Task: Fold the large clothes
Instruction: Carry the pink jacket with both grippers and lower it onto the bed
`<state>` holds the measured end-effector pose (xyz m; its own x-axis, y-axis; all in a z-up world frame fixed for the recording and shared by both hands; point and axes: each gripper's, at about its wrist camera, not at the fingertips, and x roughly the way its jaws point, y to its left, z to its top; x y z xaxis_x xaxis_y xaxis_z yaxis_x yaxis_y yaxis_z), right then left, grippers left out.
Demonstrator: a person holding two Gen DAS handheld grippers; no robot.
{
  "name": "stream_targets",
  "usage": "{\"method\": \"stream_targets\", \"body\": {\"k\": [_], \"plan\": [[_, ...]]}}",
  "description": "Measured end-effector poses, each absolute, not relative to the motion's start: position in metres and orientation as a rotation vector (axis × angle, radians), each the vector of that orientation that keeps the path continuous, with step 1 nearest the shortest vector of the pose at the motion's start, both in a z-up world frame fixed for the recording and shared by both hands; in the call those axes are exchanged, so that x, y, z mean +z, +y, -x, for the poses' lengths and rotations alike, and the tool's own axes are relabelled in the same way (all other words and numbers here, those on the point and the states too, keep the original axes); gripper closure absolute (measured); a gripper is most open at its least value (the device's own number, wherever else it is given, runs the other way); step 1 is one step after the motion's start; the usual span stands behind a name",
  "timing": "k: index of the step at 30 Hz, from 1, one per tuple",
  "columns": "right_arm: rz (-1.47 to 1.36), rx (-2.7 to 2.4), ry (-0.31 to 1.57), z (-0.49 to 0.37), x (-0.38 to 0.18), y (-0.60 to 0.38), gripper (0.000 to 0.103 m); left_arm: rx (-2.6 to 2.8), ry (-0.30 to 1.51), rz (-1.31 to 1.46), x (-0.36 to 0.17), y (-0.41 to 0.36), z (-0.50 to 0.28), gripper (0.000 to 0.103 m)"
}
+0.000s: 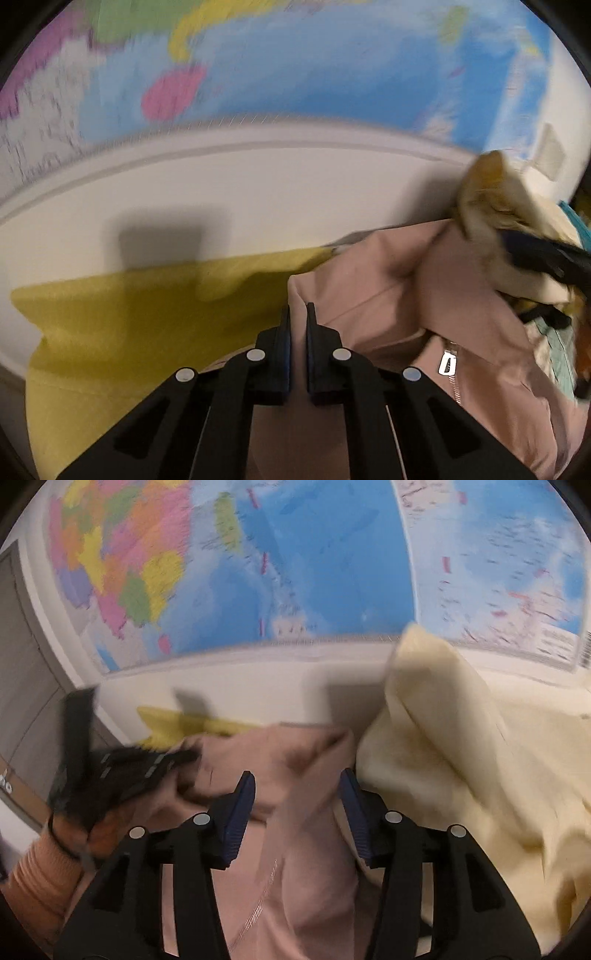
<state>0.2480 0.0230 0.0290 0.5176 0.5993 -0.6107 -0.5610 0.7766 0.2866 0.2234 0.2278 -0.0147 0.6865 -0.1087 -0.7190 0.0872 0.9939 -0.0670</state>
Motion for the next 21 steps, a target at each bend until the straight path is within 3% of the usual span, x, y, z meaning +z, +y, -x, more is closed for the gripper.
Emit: {"method": "stream_targets", "body": {"k": [8,10,12,13,14,15,16,17,21], "plan": [[-0.004,0.665,0.818,-0.269,0.012,0.048,0.065,-0.072,0.734,-0.019,-0.011,0.228,-0.216,0.099],[-0.003,0.685,0.809,-0.254,0.013,0.037,0.064,-0.02,0.698,-0.035,-0.008,0.234,-0.227,0.099],[0.004,0.713,0.791,-0.229,0.015,0.015,0.055,0.013,0.674,-0.042,-0.012,0.231,-0.238,0.097],[0.005,0.723,0.787,-0.217,0.016,0.002,0.05,0.033,0.693,-0.042,-0.016,0.238,-0.249,0.092],[0.003,0.734,0.788,-0.203,0.016,-0.013,0.042,0.056,0.701,-0.046,-0.017,0.235,-0.25,0.077],[0.009,0.735,0.795,-0.182,0.013,-0.037,0.038,0.095,0.703,-0.05,-0.017,0.234,-0.252,0.061],[0.011,0.729,0.805,-0.17,0.011,-0.051,0.037,0.131,0.681,-0.042,-0.015,0.233,-0.247,0.036],[0.011,0.718,0.818,-0.154,0.007,-0.071,0.035,0.144,0.641,-0.04,-0.01,0.231,-0.239,0.028],[0.024,0.564,0.924,-0.091,-0.03,-0.152,0.023,0.135,0.584,-0.029,0.009,0.226,-0.21,0.023]]}}
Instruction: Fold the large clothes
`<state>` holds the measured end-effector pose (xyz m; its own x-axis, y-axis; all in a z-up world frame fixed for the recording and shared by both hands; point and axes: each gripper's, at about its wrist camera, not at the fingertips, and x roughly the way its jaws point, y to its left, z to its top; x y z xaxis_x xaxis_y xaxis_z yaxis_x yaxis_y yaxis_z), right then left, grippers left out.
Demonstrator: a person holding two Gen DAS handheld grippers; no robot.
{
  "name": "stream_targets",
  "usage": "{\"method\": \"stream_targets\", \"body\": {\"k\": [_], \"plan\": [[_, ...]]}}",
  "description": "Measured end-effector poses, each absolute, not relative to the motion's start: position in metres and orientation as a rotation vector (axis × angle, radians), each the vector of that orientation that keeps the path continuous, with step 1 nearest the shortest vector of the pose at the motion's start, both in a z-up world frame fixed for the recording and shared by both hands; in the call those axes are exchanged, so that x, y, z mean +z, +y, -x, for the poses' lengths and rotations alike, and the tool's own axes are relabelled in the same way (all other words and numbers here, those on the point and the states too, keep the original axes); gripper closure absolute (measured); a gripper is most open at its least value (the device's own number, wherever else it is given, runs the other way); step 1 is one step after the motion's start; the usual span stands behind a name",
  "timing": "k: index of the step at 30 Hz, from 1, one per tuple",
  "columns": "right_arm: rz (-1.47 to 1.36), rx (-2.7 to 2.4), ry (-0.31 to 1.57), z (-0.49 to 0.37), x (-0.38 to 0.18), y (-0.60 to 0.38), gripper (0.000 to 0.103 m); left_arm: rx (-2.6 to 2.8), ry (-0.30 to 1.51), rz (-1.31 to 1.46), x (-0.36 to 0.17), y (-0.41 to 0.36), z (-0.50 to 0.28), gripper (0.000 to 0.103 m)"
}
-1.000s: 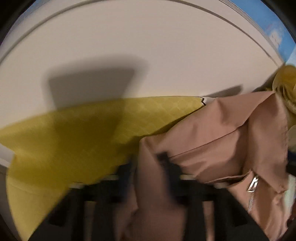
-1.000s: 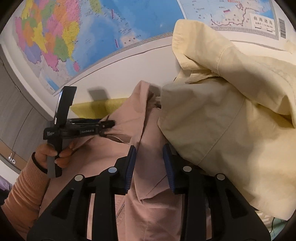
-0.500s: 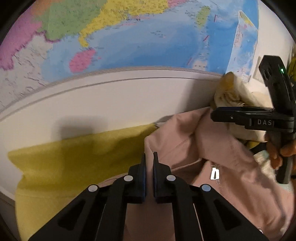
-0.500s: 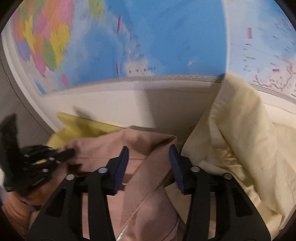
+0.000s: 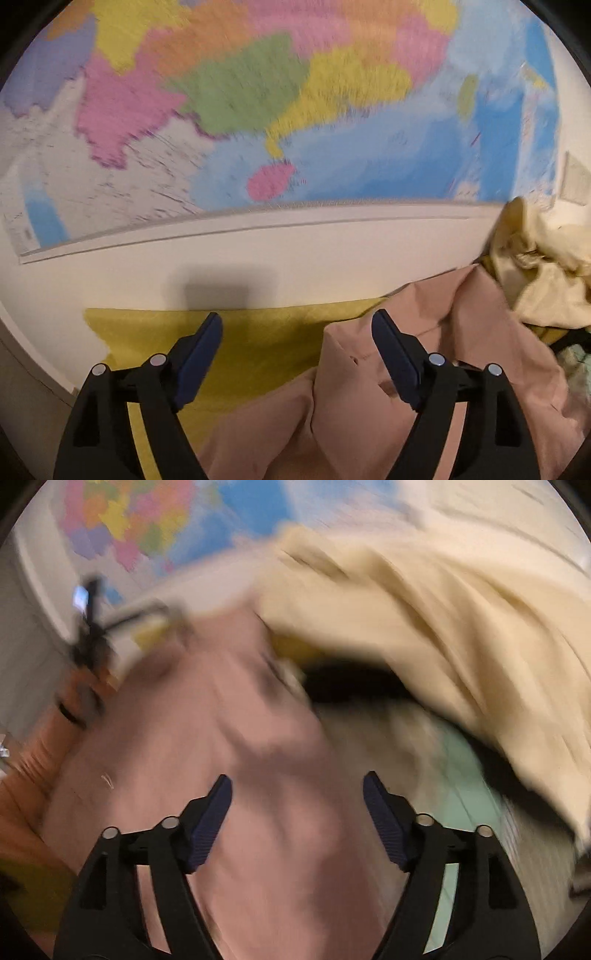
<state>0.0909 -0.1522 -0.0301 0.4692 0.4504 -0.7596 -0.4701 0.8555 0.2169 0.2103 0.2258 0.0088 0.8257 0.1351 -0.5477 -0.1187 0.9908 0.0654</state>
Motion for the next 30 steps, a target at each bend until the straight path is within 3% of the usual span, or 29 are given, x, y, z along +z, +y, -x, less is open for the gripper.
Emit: {"method": "stream_targets", "body": {"k": [5,7,8,11,12,20,25,26,27,28,29,30], "plan": [[-0.066,0.42,1.048,-0.032,-0.075,-0.224,0.024,0.04,0.572,-0.063,0.012,0.195,-0.162,0.017],[-0.075,0.412,1.069,-0.011,-0.084,-0.235,0.031,0.0,0.578,-0.079,0.007,0.181,-0.145,0.016],[-0.07,0.417,1.073,-0.008,-0.086,-0.236,0.038,-0.02,0.578,-0.082,0.012,0.187,-0.13,0.015],[-0.013,0.457,1.047,0.007,-0.086,-0.222,0.1,-0.078,0.59,-0.108,0.008,0.179,-0.102,0.015],[-0.022,0.456,1.039,0.009,-0.084,-0.22,0.102,-0.1,0.6,-0.122,0.005,0.168,-0.098,0.015],[-0.082,0.288,0.725,-0.001,0.033,-0.282,0.102,-0.212,0.647,-0.195,-0.015,0.12,-0.087,0.015],[-0.056,0.247,0.831,-0.034,0.009,-0.28,0.097,-0.281,0.724,-0.283,-0.047,0.069,-0.091,0.015],[-0.053,0.251,0.858,-0.033,-0.003,-0.284,0.089,-0.298,0.745,-0.288,-0.053,0.061,-0.093,0.015],[-0.048,0.256,0.889,-0.039,-0.018,-0.28,0.066,-0.311,0.763,-0.29,-0.059,0.053,-0.095,0.015],[-0.058,0.246,0.899,-0.04,-0.027,-0.28,0.054,-0.321,0.777,-0.3,-0.066,0.042,-0.098,0.015],[-0.068,0.229,0.896,-0.036,-0.032,-0.288,0.034,-0.327,0.782,-0.301,-0.069,0.037,-0.099,0.015],[-0.062,0.209,0.889,-0.032,-0.035,-0.295,0.03,-0.337,0.79,-0.298,-0.072,0.033,-0.1,0.015]]}}
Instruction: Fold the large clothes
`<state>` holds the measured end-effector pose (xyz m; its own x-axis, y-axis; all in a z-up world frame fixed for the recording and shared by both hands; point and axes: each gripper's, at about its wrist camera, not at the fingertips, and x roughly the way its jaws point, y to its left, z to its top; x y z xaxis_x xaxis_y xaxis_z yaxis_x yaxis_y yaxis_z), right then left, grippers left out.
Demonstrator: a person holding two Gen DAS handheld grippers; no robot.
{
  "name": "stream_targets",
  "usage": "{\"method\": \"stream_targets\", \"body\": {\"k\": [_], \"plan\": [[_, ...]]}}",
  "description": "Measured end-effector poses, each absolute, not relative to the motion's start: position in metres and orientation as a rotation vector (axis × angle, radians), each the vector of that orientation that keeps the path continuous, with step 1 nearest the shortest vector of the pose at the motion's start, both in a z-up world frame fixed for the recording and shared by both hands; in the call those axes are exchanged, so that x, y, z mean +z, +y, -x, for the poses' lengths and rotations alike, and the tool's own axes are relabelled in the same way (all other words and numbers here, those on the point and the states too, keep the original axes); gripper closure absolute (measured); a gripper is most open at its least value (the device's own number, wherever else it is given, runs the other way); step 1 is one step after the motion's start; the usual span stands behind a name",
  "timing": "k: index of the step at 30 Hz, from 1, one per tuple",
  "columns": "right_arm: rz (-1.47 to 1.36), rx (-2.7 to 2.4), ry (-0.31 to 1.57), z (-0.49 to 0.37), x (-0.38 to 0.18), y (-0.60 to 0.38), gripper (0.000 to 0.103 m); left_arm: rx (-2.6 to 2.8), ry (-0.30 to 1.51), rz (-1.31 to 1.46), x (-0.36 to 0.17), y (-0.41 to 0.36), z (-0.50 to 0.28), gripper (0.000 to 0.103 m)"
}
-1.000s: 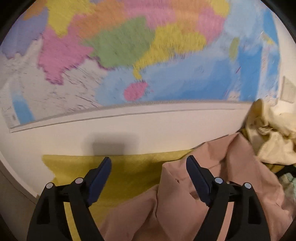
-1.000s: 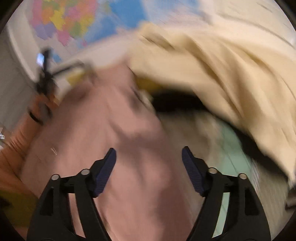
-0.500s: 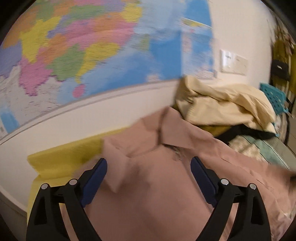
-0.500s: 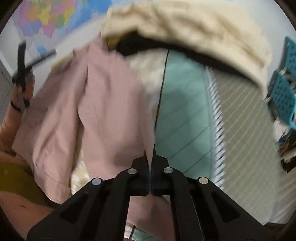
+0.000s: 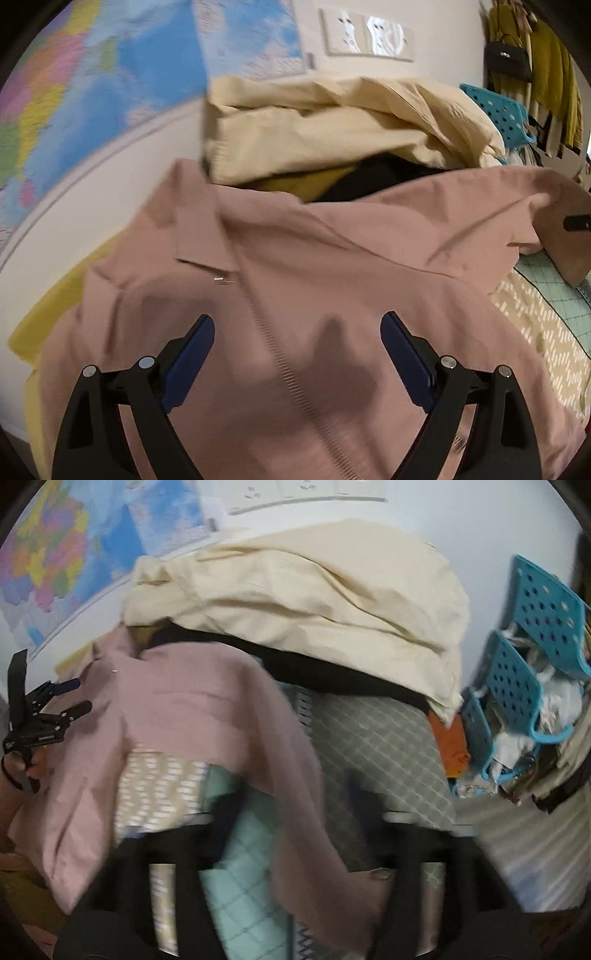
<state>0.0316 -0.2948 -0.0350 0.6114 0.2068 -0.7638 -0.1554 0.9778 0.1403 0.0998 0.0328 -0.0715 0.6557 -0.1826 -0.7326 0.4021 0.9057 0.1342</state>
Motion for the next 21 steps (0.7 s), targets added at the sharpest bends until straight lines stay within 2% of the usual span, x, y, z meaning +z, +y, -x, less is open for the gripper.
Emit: {"method": "stream_targets", "body": {"k": [4,5,6,7,8,10,16,21], "plan": [[-0.087,0.189,0.862,-0.012,-0.038,-0.321,0.029,-0.367,0.809,-0.268,-0.076,0.021,-0.105,0.015],[-0.093,0.19,0.868,-0.008,-0.041,-0.325,0.038,-0.375,0.807,-0.262,-0.076,0.02,-0.106,0.015],[-0.092,0.198,0.883,-0.004,-0.043,-0.328,0.061,-0.379,0.804,-0.257,-0.075,0.018,-0.107,0.015],[-0.097,0.22,0.899,0.0,-0.045,-0.328,0.077,-0.378,0.801,-0.251,-0.075,0.017,-0.109,0.015],[-0.105,0.236,0.91,0.0,-0.044,-0.327,0.101,-0.377,0.803,-0.246,-0.075,0.015,-0.111,0.015],[-0.119,0.27,0.911,0.006,-0.035,-0.323,0.101,-0.378,0.815,-0.236,-0.076,0.01,-0.115,0.016],[-0.141,0.525,0.719,0.039,0.041,-0.268,0.101,-0.416,0.827,-0.257,-0.085,-0.003,-0.118,0.018],[-0.158,0.722,0.576,0.057,0.078,-0.208,0.101,-0.421,0.886,-0.221,-0.092,0.001,-0.13,0.018]]}}
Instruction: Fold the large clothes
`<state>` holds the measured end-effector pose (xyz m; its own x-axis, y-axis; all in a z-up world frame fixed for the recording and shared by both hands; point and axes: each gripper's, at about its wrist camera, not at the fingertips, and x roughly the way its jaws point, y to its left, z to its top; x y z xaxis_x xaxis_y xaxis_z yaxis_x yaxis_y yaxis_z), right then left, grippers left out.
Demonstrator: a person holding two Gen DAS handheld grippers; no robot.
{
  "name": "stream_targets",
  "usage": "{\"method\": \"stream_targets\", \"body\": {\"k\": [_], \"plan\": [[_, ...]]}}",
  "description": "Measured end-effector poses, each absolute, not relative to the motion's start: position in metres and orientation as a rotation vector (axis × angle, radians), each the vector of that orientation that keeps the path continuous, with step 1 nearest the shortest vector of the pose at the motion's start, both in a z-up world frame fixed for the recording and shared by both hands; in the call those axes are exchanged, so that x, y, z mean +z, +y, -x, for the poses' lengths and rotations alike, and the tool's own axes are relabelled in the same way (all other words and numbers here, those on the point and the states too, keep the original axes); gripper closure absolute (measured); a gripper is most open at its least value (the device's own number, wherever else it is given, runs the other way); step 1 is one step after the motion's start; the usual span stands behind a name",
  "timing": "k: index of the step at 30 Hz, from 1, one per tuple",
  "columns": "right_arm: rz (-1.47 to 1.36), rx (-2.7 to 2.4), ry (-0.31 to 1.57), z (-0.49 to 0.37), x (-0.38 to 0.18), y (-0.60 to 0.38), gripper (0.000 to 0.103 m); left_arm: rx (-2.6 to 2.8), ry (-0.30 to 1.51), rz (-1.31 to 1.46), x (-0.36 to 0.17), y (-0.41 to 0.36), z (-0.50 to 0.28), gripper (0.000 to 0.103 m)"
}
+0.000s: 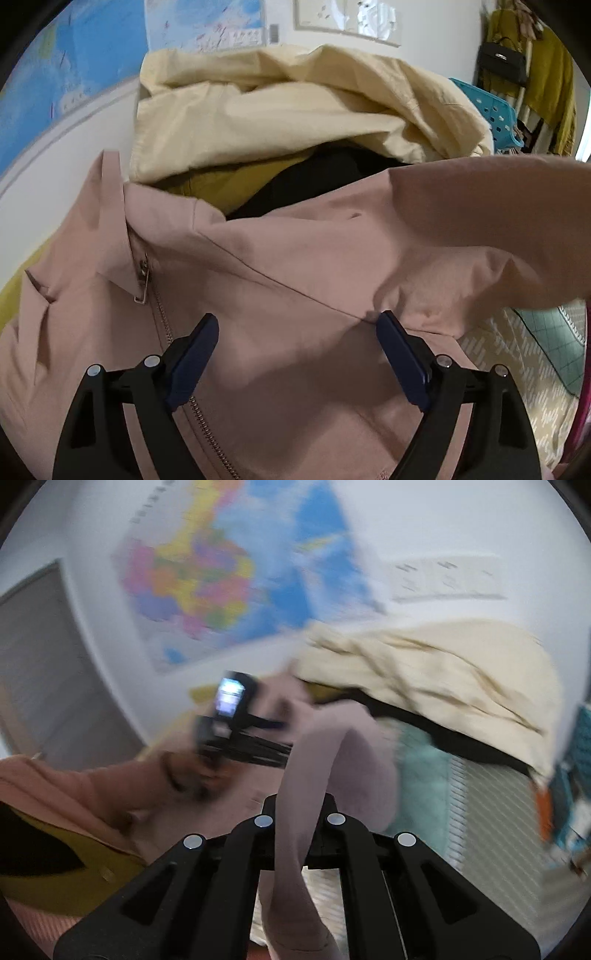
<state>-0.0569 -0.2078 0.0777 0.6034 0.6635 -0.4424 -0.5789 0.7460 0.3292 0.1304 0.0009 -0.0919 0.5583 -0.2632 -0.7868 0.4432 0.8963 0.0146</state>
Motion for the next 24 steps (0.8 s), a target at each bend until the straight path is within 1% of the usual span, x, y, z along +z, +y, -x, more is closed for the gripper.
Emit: {"method": "stream_targets", "body": {"k": [4,15,18,24], "plan": [[-0.188,0.808,0.526,0.061,0.081,-0.176,0.102,-0.359,0.885,-0.226,-0.088,0.008,-0.13,0.018],[-0.342,0.878,0.547,0.039,0.055,-0.16,0.102,-0.189,0.848,-0.162,-0.054,0.037,-0.103,0.018],[-0.334,0.873,0.555,0.037,0.052,-0.152,0.102,-0.132,0.836,-0.157,-0.045,0.038,-0.096,0.018],[-0.327,0.932,0.562,0.032,0.056,-0.132,0.101,-0.058,0.845,-0.094,-0.035,0.064,-0.079,0.018]]}}
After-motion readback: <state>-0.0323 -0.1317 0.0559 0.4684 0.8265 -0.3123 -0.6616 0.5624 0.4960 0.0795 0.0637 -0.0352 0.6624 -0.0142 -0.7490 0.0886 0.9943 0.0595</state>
